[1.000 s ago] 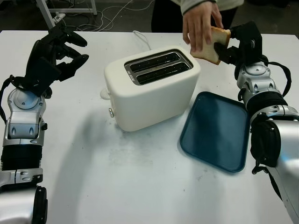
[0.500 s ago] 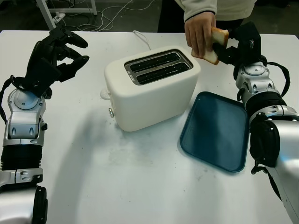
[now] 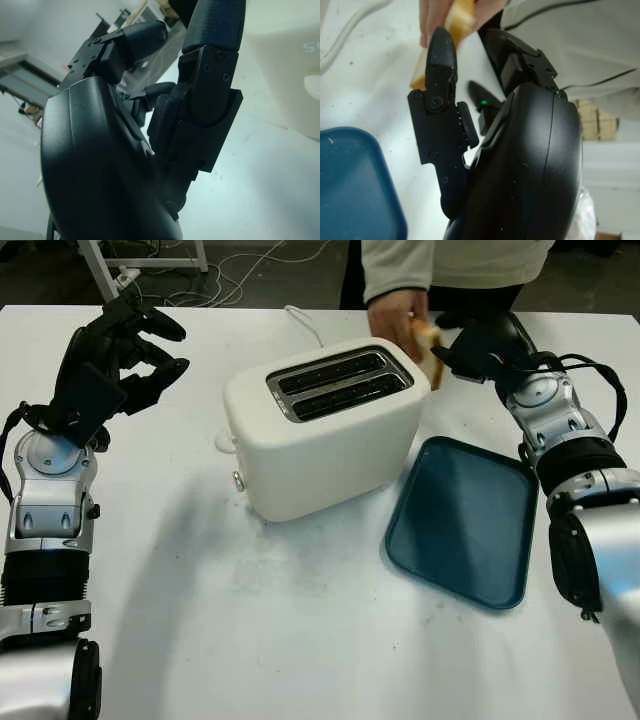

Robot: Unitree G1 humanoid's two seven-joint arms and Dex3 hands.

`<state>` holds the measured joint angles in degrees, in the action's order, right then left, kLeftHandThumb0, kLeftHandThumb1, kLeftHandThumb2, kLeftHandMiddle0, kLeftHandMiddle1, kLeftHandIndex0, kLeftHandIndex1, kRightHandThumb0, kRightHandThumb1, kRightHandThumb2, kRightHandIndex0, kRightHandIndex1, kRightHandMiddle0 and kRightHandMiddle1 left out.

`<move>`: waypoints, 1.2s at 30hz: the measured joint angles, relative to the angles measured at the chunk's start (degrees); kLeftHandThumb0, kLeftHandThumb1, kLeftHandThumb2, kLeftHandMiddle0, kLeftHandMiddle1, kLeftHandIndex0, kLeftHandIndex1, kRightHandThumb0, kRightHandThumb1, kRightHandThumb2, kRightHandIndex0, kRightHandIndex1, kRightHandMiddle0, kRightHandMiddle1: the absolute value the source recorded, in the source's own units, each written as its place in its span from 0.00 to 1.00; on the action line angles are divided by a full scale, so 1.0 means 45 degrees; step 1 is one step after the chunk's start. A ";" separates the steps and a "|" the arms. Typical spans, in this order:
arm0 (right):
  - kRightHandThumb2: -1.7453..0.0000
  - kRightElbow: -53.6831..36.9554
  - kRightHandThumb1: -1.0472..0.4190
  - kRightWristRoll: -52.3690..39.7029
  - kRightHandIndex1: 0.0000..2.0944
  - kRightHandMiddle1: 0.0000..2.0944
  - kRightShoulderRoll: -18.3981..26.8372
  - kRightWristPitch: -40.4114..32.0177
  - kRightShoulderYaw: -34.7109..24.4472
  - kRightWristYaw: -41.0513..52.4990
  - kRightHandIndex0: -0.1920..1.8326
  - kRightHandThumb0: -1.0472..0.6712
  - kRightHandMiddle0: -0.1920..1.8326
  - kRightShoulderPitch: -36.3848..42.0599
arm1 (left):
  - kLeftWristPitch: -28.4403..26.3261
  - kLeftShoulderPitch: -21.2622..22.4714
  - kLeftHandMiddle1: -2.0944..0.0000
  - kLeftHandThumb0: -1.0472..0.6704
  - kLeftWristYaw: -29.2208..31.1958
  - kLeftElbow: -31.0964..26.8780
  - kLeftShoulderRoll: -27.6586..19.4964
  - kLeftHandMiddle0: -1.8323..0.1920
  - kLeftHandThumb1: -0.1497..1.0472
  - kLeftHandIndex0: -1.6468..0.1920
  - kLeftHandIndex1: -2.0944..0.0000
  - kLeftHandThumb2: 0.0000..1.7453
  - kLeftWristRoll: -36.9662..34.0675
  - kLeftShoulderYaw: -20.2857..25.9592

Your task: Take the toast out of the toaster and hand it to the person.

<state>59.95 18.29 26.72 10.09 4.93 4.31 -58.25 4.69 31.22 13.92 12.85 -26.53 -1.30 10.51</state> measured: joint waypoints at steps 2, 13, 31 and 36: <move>0.67 -0.1935 0.09 -0.0213 0.03 0.02 0.0093 0.0008 -0.0232 0.0033 0.19 0.19 0.17 0.1425 | -0.0042 -0.0201 0.30 0.00 -0.0093 -0.0054 0.0087 0.74 0.89 0.71 0.34 0.09 -0.0133 0.0093; 0.62 -1.3028 0.09 -0.3495 0.18 0.00 -0.1621 -0.1577 -0.1540 0.0662 0.11 0.27 0.15 0.9769 | 0.0268 -0.1519 0.30 0.00 -0.1152 -0.0438 0.1601 0.73 0.89 0.73 0.32 0.10 -0.0274 0.0435; 0.65 -1.7843 0.09 -0.5726 0.06 0.00 -0.5767 -0.3917 -0.0618 -0.0361 0.12 0.30 0.14 1.4932 | 0.4371 -0.4675 0.25 0.00 -0.1508 0.1267 0.5126 0.84 0.89 0.80 0.29 0.07 -0.1174 -0.0179; 0.66 -1.7844 0.09 -0.5639 0.05 0.00 -0.5872 -0.3922 -0.0622 -0.0490 0.13 0.29 0.14 1.4936 | 0.6120 -0.4547 0.23 0.00 -0.0965 0.2839 0.5045 0.87 0.89 0.83 0.28 0.13 -0.1134 -0.0253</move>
<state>-20.35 -7.08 0.29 -7.56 2.13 2.10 8.96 32.23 10.76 9.57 25.63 -3.83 -6.41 9.37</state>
